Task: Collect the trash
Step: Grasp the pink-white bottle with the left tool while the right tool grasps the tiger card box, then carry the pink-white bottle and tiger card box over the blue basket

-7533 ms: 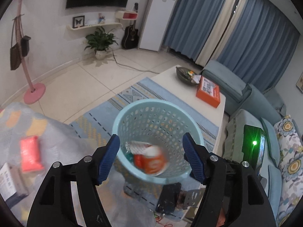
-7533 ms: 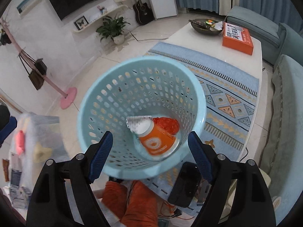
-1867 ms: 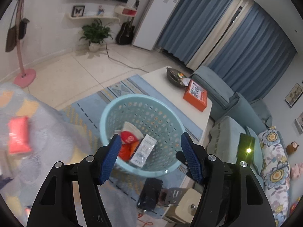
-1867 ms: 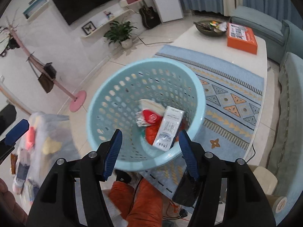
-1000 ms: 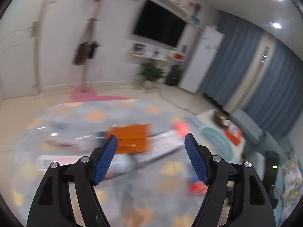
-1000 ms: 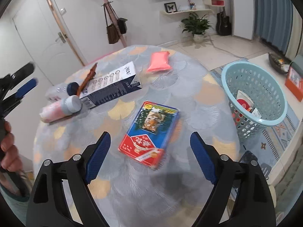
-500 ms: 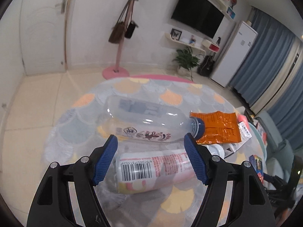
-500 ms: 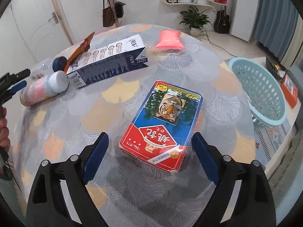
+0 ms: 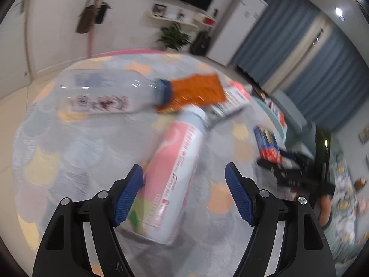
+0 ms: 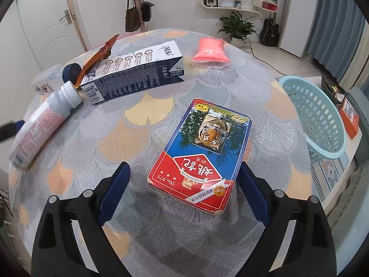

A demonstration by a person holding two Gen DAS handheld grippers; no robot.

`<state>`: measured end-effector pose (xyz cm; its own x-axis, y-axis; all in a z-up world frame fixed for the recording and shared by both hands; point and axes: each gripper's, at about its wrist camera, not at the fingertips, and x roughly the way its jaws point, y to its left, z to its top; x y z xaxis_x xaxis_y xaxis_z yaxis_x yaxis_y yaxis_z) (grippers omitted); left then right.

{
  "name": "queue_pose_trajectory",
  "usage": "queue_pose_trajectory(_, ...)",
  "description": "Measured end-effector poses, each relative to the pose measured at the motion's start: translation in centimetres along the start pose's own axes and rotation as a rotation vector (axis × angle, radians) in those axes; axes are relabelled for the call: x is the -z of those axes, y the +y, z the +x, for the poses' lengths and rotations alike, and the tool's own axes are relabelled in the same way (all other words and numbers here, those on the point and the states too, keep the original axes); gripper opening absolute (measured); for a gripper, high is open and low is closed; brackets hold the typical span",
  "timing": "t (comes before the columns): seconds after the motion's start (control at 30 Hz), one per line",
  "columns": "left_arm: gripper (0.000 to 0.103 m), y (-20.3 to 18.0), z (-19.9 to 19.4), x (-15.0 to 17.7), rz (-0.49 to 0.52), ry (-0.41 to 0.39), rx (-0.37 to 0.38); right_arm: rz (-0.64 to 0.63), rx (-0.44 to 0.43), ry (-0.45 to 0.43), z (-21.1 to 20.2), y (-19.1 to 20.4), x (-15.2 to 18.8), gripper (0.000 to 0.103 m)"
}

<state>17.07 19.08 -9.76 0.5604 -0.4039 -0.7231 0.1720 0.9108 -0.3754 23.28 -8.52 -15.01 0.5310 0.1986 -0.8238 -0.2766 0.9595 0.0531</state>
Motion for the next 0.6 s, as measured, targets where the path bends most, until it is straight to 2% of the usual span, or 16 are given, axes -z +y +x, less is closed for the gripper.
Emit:
queue_pose_trajectory(0.07, 0.072, -1.1, 0.7, 0.6, 0.025, 0.015, -0.025, -0.002, 0.007, -0.002, 0.0, 0.1, 0.1, 0.089)
queue_pose_trajectory(0.2, 0.072, -3.2, 2.7, 1.2, 0.066, 0.025, -0.158, 0.009, -0.003, -0.011, -0.2, 0.1, 0.6, 0.089)
queue_pose_trajectory(0.33, 0.070, -3.4, 4.3, 1.0, 0.071, 0.014, -0.252, 0.071, -0.078, -0.041, -0.7, -1.4, 0.8, 0.089)
queue_pose_trajectory(0.43, 0.062, -3.3, 4.7, 1.1, 0.059, -0.007, -0.297, 0.107, -0.116, -0.055, -0.9, -2.3, 0.8, 0.089)
queue_pose_trajectory(0.6, 0.048, -3.0, 4.5, 1.8, 0.037, -0.054, -0.335, 0.094, -0.047, -0.050, -0.8, -1.5, 0.5, 0.089)
